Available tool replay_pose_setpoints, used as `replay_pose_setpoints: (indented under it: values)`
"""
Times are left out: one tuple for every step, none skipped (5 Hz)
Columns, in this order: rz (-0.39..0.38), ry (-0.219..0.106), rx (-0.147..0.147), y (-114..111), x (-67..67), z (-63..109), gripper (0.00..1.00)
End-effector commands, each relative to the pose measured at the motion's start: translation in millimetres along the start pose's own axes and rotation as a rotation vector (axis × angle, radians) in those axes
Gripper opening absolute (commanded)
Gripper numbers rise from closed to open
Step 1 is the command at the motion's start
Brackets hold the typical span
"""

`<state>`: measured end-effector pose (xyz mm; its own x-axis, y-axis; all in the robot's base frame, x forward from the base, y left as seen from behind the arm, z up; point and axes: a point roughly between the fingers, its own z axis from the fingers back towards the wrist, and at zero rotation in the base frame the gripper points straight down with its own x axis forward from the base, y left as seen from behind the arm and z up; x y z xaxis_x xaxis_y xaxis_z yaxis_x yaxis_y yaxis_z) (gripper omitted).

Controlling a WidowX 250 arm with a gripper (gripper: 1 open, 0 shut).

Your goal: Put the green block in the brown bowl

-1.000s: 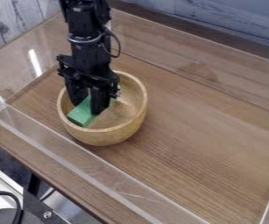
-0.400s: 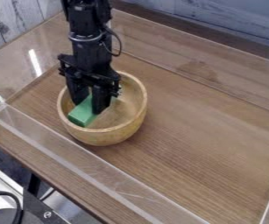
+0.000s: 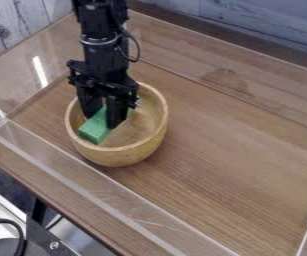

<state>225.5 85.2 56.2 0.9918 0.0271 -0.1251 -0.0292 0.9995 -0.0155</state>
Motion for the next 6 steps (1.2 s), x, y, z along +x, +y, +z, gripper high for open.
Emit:
replay_pose_setpoints:
  values:
    - [-0.008,-0.047,0.015,1.3,11.7,12.4,0.0]
    - [-0.01,-0.044,0.012,0.6,12.4,13.0,0.0]
    - [-0.013,-0.042,0.009,-0.2,13.3,13.3,0.0]
    - [-0.015,-0.039,0.006,-0.9,13.8,13.9,0.0]
    - [-0.018,-0.037,0.002,-1.7,14.7,13.6,0.0]
    - [-0.02,-0.035,-0.001,-2.3,15.5,13.7,0.0]
